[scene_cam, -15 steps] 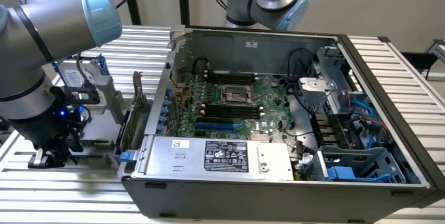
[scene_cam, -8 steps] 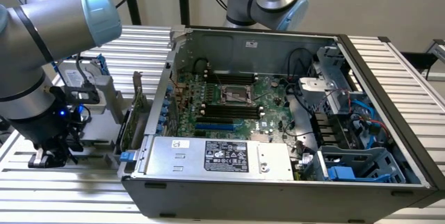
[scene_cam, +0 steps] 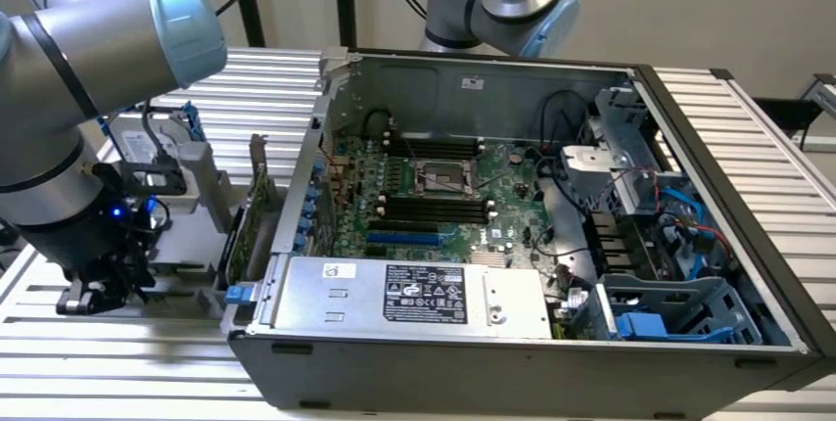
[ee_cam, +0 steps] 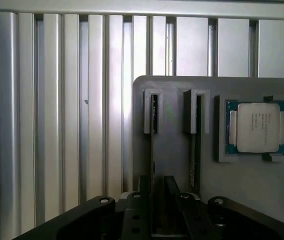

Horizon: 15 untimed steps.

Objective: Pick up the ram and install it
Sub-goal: 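Pick up the ram and move it above insertion slot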

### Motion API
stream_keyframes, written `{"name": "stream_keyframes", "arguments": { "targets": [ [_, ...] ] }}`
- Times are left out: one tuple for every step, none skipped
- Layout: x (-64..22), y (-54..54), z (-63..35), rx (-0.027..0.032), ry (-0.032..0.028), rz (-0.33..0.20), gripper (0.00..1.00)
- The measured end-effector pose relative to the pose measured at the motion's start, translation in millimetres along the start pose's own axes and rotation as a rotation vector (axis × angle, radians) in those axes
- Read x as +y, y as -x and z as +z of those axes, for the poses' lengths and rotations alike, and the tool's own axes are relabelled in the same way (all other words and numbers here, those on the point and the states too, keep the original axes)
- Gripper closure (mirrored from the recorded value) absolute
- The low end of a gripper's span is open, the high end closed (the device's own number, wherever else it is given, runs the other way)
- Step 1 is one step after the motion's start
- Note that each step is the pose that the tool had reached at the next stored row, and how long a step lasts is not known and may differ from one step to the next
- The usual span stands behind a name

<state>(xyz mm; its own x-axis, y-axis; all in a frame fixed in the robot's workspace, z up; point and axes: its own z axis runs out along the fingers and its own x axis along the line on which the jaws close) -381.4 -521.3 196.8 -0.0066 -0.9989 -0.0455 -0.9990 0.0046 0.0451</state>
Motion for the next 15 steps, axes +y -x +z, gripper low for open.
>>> {"name": "stream_keyframes", "arguments": {
  "targets": [
    [0.0, 0.0, 0.1, -0.0017, 0.0, -0.001, 0.73],
    [0.0, 0.0, 0.1, -0.0038, 0.0001, -0.002, 0.73],
    [0.1, 0.0, 0.2, -0.006, 0.0001, -0.003, 0.73],
    [0.1, 0.0, 0.2, -0.008, 0.0003, -0.004, 0.73],
    [0.0, 0.0, 0.3, -0.0092, 0.0002, -0.006, 0.73],
    [0.0, 0.0, 0.4, -0.0096, 0.0003, -0.007, 0.73],
    [0.0, 0.0, 0.4, -0.0099, 0.0003, -0.008, 0.73],
    [0.0, -0.1, 0.3, -0.0097, 0.0004, -0.009, 0.73],
    [0.0, -0.1, 0.4, -0.0098, 0.0005, -0.01, 0.75],
    [0.0, -0.1, 0.3, -0.0098, 0.0006, -0.01, 0.75],
    [0.0, -0.1, 0.4, -0.0098, 0.0006, -0.011, 0.82],
    [0.0, -0.1, 0.3, -0.0098, 0.0006, -0.011, 0.82],
    [0.1, -0.1, 0.3, -0.0097, 0.0006, -0.011, 0.82],
    [0.0, -0.1, 0.4, -0.0097, 0.0006, -0.011, 0.82],
    [0.0, -0.1, 0.4, -0.0097, 0.0006, -0.011, 0.84]
  ]
}}
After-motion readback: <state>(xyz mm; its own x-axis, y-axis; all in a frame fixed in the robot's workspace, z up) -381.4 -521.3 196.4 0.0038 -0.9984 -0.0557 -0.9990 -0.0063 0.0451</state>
